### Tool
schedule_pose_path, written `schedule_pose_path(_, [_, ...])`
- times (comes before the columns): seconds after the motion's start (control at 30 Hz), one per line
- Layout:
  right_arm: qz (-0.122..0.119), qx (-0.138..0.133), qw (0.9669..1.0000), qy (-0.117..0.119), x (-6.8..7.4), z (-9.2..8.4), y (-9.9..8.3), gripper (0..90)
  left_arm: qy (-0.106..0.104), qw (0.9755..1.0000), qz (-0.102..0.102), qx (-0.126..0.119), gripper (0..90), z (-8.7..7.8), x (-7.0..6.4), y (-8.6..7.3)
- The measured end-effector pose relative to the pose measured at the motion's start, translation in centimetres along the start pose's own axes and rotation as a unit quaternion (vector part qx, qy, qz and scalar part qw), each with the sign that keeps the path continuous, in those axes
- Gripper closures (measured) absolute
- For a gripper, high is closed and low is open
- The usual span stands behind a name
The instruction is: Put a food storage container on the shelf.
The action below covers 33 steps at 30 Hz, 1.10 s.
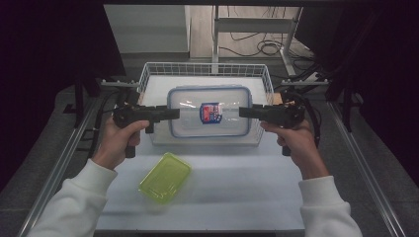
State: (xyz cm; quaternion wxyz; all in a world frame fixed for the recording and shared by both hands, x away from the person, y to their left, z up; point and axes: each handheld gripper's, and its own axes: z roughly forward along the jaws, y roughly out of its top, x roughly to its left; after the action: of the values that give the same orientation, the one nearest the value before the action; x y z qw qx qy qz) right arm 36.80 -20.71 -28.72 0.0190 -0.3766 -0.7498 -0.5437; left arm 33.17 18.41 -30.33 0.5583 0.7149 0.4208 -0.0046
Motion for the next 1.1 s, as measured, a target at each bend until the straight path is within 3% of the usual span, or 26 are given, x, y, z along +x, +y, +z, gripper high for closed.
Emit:
schedule_pose_path(0.23, [-0.003,0.001,1.0,-0.002,-0.9,1.0,2.3,47.5,0.001,1.0,-0.004,0.001,52.3,0.4,1.6,2.3])
schedule_pose_path(0.6, [0.024,0.012,0.9996,-0.001,-3.7,3.5,5.6,47.3,0.001,0.9997,-0.022,0.011,52.3,1.7,5.1,5.7])
schedule_pose_path(0.83, [0.052,0.032,0.9981,-0.008,-6.1,5.9,6.3,45.8,0.011,0.9987,-0.042,0.028,51.9,3.1,7.1,6.2])
schedule_pose_path(1.1, [0.066,0.037,0.9971,-0.007,-7.2,6.4,6.5,46.3,0.002,0.9977,-0.058,0.035,51.7,4.0,8.5,6.6])
